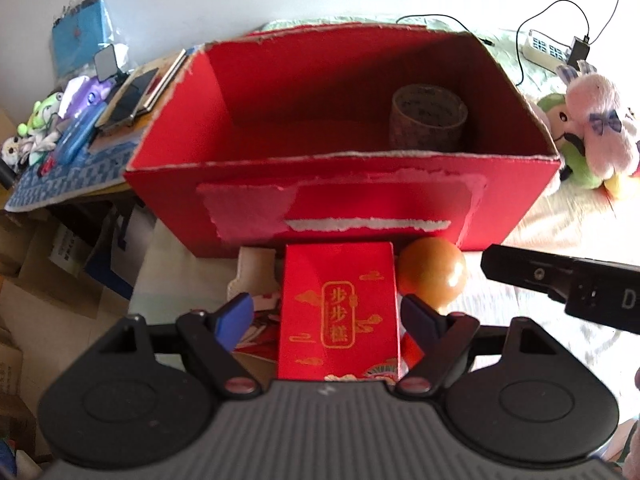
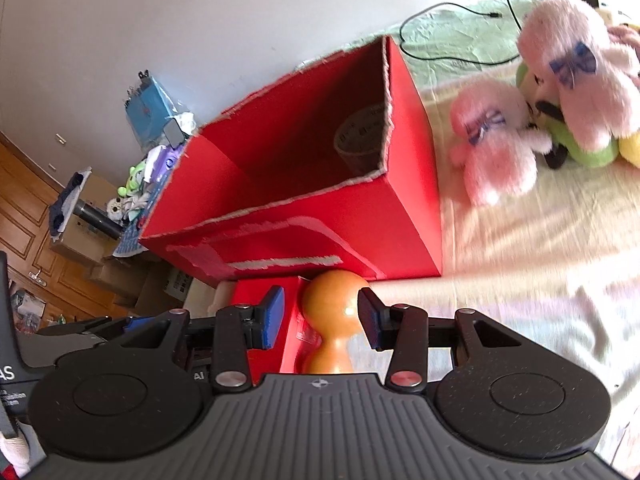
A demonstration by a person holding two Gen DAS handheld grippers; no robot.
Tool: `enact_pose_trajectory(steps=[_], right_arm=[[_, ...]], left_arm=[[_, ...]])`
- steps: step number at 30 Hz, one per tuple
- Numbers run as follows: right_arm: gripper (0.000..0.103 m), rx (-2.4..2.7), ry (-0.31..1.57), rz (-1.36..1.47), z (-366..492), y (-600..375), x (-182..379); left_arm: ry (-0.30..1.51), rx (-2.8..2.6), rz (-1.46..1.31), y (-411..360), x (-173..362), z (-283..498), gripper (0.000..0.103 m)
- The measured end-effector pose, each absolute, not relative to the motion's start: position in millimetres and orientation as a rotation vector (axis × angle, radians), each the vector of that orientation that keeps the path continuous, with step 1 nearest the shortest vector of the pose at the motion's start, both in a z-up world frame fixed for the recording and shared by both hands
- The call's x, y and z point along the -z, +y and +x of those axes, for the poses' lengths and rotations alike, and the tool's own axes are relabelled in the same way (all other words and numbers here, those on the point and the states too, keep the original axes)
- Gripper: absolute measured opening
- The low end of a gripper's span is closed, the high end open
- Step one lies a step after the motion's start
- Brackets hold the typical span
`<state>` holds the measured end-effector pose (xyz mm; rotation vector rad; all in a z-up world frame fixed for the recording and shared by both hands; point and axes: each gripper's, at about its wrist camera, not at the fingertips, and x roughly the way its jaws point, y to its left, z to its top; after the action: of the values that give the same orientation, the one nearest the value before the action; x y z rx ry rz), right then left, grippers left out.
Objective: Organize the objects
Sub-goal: 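Move the right gripper to the orange gourd and close on its neck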
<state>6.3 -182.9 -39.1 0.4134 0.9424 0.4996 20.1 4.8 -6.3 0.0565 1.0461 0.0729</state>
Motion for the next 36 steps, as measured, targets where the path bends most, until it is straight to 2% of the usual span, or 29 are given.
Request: enact_pose_trajectory(steps=[8,17,27,33,36], right_arm=[[0.045,-0.478,0.999,0.418,8,-183,59],[0.045,-0.495,1.071,0.428,18,-175,79],[0.046,-0.523,1.111,0.400,24,-163,93],[0.039,-0.554,1.156,0.530,30,-182,103],[0.039,-0.553,1.153,0.568,28,-199,105]], left_arm=[[1.058,0.027,0.027,9,17,17,0.072],[1.018,0.146,0.029,17,17,10,0.067],[0.994,0.270,0.060,21,15,10,0.066],[0.982,0.340,0.086,13,14,16,0.065],[0.974,0.391,0.094,7,12,16,0.065]])
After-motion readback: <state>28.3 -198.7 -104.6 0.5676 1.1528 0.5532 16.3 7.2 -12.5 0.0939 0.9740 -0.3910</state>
